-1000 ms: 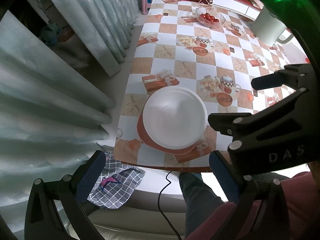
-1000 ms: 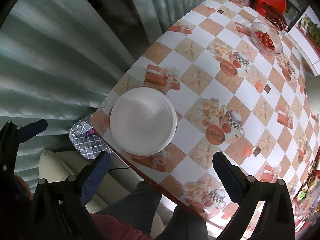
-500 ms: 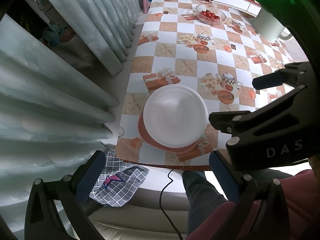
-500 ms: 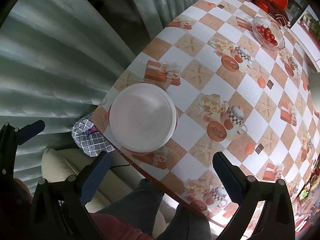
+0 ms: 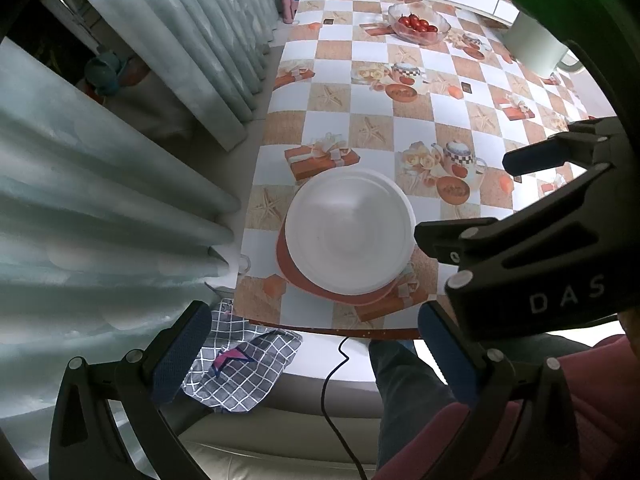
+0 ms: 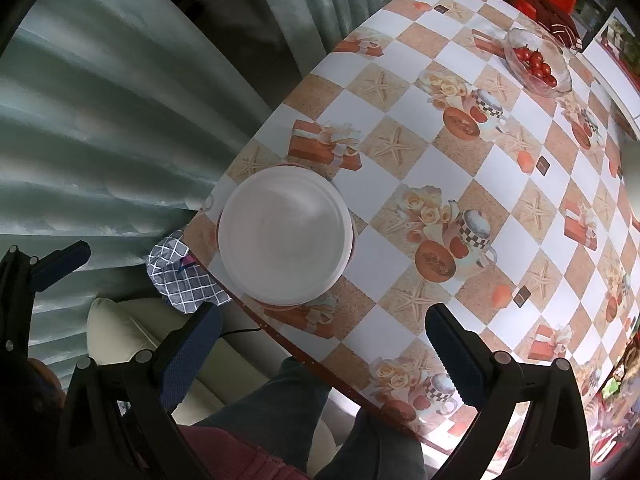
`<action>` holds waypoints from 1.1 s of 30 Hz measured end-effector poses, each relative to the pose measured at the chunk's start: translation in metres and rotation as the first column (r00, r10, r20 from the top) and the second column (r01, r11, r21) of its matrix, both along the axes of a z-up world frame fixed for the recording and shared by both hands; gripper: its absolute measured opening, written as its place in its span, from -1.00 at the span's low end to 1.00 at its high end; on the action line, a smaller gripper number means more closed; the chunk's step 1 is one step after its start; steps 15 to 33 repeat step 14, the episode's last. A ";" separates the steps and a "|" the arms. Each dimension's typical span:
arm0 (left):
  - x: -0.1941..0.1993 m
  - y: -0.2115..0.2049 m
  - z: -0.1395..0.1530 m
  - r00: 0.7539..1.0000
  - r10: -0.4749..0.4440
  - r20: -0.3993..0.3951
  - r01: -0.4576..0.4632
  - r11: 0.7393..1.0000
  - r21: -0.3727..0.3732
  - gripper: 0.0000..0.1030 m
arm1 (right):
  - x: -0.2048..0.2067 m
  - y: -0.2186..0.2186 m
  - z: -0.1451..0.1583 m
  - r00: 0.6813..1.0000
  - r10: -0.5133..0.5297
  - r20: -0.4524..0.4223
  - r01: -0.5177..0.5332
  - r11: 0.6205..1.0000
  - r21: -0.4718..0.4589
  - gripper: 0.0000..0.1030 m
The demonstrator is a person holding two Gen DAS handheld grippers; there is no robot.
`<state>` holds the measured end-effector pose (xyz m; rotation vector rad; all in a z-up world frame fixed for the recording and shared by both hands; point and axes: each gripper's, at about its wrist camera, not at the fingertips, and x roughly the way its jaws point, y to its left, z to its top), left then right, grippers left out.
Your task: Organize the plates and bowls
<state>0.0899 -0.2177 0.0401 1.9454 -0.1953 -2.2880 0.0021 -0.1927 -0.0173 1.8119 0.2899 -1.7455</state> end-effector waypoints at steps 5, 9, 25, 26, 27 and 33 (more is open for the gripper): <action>0.000 0.002 -0.001 1.000 0.000 0.006 0.001 1.000 -0.004 1.00 | 0.000 0.001 -0.001 1.000 0.001 0.003 -0.001 1.000 -0.002 0.99; -0.002 0.004 -0.002 1.000 -0.009 0.014 0.009 1.000 -0.008 1.00 | 0.000 0.002 -0.002 1.000 0.000 0.008 0.000 1.000 -0.005 0.99; -0.003 0.002 0.005 1.000 -0.007 -0.018 0.008 0.999 0.050 1.00 | -0.001 0.007 -0.008 1.000 -0.007 0.030 0.007 1.000 -0.017 0.99; -0.003 0.002 0.005 1.000 -0.007 -0.018 0.008 0.999 0.050 1.00 | -0.001 0.007 -0.008 1.000 -0.007 0.030 0.007 1.000 -0.017 0.99; -0.003 0.002 0.005 1.000 -0.007 -0.018 0.008 0.999 0.050 1.00 | -0.001 0.007 -0.008 1.000 -0.007 0.030 0.007 1.000 -0.017 0.99; -0.003 0.002 0.005 1.000 -0.007 -0.018 0.008 0.999 0.050 1.00 | -0.001 0.007 -0.008 1.000 -0.007 0.030 0.007 1.000 -0.017 0.99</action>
